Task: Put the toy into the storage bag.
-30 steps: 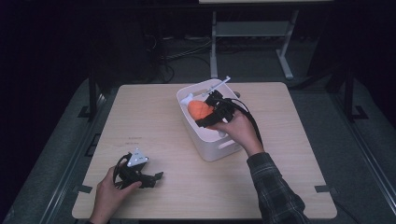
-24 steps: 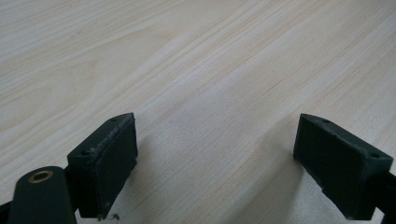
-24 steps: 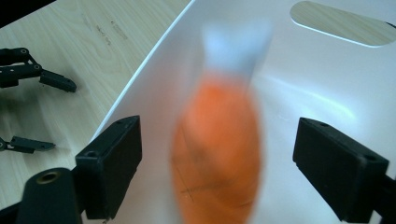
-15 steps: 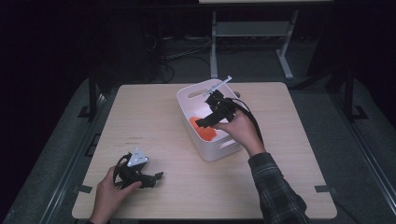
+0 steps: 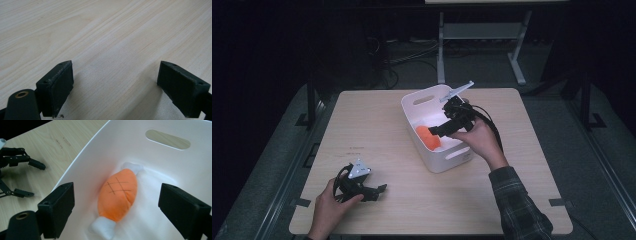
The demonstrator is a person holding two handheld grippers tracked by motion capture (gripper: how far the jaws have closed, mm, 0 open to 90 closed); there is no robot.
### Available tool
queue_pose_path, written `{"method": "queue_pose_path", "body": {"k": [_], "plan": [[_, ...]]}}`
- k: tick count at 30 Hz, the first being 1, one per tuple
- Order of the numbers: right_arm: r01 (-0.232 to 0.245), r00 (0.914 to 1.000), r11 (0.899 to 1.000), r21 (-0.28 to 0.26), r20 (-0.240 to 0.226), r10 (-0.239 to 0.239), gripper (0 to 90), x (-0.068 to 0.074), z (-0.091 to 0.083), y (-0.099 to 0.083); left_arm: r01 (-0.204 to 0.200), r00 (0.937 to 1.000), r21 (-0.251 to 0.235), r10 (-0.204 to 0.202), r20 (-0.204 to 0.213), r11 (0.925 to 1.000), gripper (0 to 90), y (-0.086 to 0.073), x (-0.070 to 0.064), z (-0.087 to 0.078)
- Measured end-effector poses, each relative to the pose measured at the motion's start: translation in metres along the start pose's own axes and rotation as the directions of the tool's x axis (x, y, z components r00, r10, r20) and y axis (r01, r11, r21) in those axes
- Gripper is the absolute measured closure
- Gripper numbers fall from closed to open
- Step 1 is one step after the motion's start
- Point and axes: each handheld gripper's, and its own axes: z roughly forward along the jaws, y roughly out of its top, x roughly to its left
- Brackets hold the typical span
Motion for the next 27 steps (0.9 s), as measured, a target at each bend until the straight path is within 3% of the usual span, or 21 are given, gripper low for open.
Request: {"method": "queue_pose_path", "body": {"k": [11, 27], "plan": [[-0.003, 0.9997, 0.999, -0.049, 0.025, 0.004, 10.8, -0.007, -0.033, -0.022, 0.0, 1.0, -0.001, 0.0, 0.0, 1.0, 12.7, 0.0, 0.0, 0.0], [-0.028, 0.9968, 0.996, -0.08, 0.072, 0.034, 7.3, -0.018, -0.07, -0.059, 0.001, 1.0, -0.001, -0.001, 0.0, 1.0, 12.7, 0.0, 0.0, 0.0]]}}
